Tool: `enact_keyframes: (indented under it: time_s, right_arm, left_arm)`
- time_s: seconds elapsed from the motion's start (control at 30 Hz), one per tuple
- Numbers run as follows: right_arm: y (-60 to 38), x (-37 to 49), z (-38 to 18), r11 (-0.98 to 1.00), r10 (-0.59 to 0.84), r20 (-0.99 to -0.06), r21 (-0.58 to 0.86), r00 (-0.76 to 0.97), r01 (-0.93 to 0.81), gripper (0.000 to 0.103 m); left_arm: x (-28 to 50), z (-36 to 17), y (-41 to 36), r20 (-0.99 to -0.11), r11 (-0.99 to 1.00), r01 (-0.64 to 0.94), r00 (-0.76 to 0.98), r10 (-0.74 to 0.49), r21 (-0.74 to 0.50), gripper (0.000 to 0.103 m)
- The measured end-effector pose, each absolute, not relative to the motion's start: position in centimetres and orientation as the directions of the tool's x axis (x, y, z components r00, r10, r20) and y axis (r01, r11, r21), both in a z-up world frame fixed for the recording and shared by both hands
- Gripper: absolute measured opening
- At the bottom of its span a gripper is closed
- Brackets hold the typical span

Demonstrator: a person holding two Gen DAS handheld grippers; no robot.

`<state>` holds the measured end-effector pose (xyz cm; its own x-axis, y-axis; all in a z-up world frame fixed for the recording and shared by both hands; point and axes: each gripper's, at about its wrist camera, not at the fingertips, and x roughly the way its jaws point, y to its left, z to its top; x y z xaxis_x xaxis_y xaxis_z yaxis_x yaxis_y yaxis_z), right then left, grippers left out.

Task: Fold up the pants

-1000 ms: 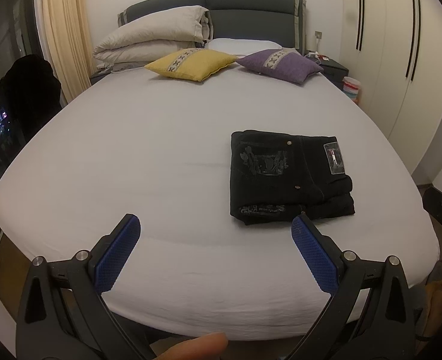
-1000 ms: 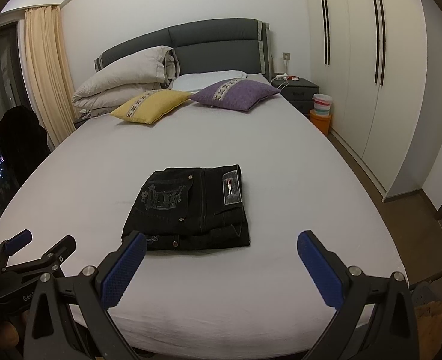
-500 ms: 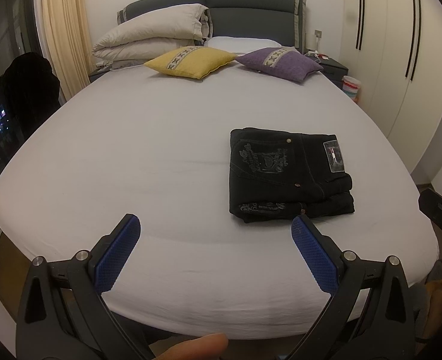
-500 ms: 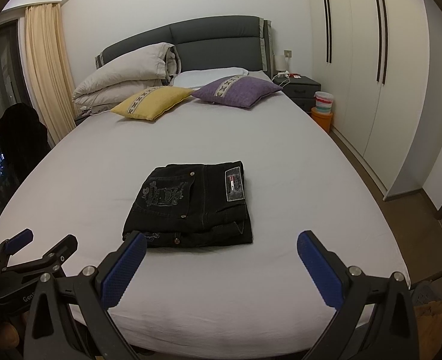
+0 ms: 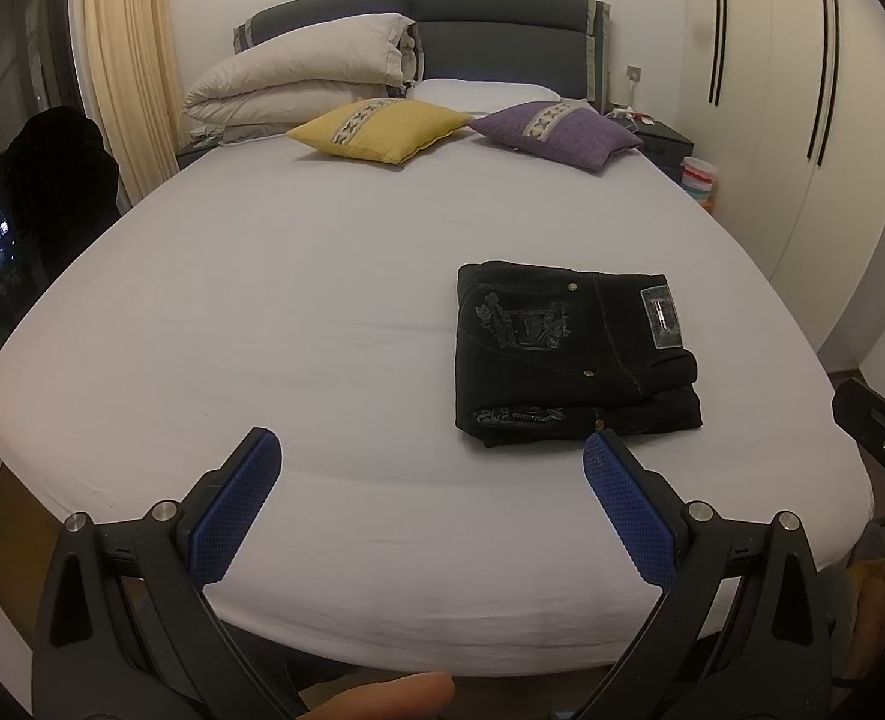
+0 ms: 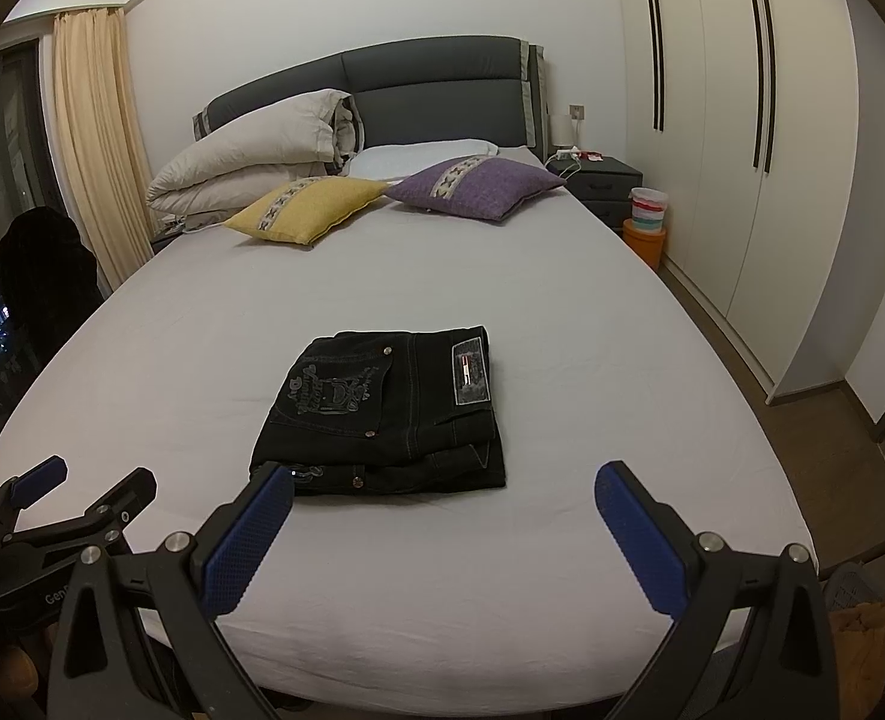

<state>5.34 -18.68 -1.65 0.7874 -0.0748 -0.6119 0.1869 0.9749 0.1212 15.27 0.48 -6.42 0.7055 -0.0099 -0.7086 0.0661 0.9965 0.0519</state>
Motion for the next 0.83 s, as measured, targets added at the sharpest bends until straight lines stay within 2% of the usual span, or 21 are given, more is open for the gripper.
enact_keyframes:
  time_s: [0.83]
  right_arm:
    - [-18.42,4.97,-1.50,0.975,-0.072,-0.620,0.121,0.782,0.186,0.103]
  left_arm:
    - [14.71,-6.05,0.70,-0.703,0.996,0.078,0.710,-0.031,0.035,0.103]
